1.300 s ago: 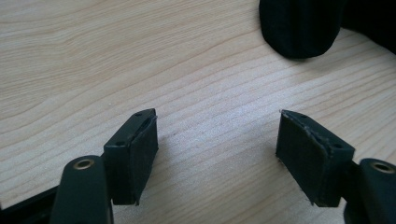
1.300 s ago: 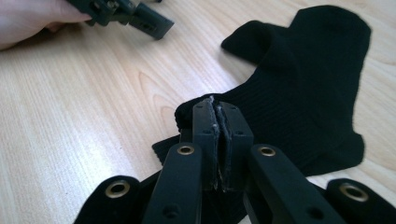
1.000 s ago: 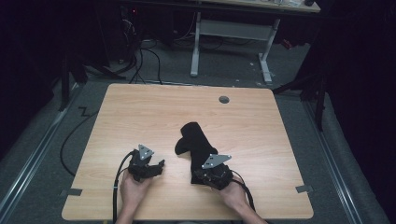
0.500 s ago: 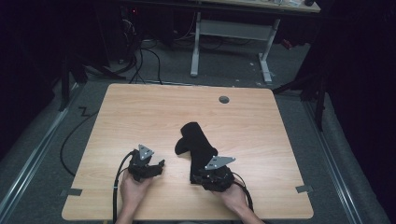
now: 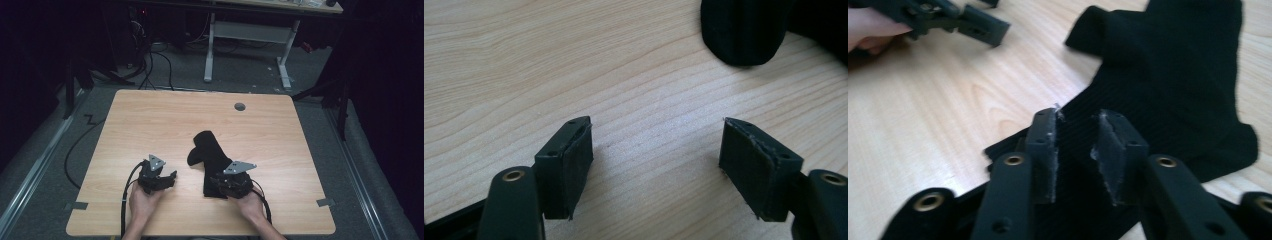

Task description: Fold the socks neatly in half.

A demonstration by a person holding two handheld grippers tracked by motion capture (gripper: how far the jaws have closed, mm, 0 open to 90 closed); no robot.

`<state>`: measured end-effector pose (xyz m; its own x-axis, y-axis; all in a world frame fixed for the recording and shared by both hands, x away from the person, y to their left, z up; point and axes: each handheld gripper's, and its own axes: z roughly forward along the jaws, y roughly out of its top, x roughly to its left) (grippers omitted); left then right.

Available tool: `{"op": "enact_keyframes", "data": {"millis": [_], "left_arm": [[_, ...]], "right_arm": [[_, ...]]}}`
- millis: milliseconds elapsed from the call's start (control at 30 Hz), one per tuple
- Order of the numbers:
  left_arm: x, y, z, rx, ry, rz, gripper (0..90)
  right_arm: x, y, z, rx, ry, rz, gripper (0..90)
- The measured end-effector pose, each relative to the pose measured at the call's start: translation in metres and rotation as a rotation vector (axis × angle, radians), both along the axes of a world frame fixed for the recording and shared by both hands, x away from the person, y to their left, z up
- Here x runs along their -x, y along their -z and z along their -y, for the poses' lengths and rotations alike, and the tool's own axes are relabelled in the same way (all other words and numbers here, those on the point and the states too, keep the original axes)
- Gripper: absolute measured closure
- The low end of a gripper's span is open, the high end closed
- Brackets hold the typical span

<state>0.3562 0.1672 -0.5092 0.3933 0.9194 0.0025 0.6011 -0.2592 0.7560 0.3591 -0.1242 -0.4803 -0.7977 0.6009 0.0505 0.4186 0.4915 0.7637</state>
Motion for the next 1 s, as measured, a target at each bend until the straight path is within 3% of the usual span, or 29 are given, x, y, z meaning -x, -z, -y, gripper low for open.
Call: {"op": "enact_keyframes", "data": {"millis": [200, 367, 633, 1000], "left_arm": [[-0.004, -0.001, 0.002, -0.002, -0.015, -0.005, 33.9], [-0.007, -0.005, 0.007, -0.009, -0.022, -0.032, 36.7], [-0.018, -0.019, 0.018, 0.100, 0.001, -0.016, 35.8], [-0.046, -0.030, 0.047, 0.103, 0.051, -0.042, 37.4]], "right_arm": [[-0.011, 0.010, -0.002, 0.029, 0.059, -0.007, 75.4], [-0.015, 0.015, -0.005, 0.037, 0.070, -0.006, 74.8], [-0.015, 0.018, -0.004, 0.055, 0.075, 0.003, 72.6], [-0.013, 0.020, 0.001, 0.066, 0.062, 0.014, 71.7]]}}
